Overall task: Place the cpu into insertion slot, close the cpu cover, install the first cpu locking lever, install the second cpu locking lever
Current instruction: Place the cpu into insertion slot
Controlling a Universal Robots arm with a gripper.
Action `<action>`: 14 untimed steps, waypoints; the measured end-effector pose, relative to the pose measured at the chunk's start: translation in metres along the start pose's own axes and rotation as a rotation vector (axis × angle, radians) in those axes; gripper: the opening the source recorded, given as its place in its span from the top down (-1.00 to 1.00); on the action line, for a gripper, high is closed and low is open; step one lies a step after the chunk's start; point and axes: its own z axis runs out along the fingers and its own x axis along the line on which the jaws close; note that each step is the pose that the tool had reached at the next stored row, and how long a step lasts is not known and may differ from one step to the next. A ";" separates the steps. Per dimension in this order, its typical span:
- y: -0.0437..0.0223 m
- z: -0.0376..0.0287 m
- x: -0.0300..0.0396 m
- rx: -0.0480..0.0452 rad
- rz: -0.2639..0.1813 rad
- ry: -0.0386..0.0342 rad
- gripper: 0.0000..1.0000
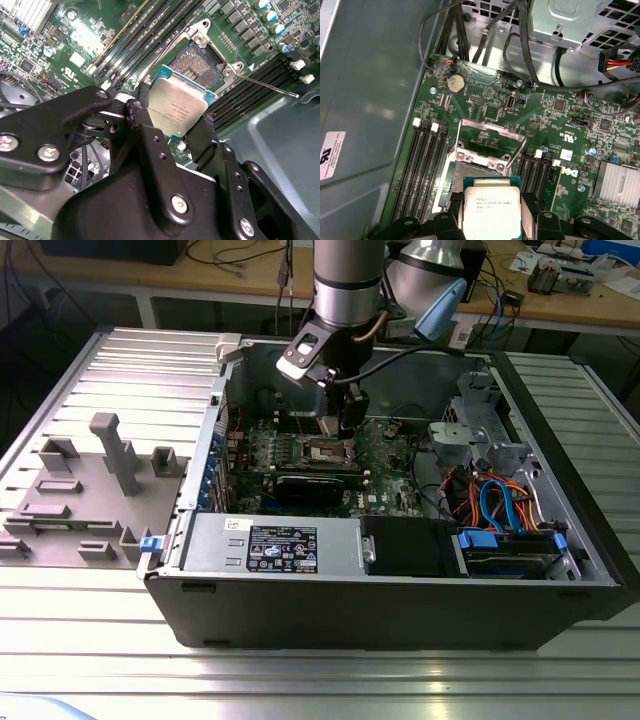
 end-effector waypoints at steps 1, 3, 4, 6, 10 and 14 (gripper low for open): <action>0.0000 0.0004 0.0002 0.0003 0.006 -0.0005 -0.08; 0.0000 0.0016 0.0003 0.0011 0.031 -0.0021 -0.08; 0.0000 0.0026 0.0003 0.0016 0.053 -0.0035 -0.08; -0.0002 0.0042 0.0003 0.0027 0.094 -0.0059 -0.08; -0.0005 0.0098 0.0008 0.0047 0.174 -0.0108 -0.08; -0.0006 0.0163 0.0018 0.0039 0.215 -0.0137 -0.08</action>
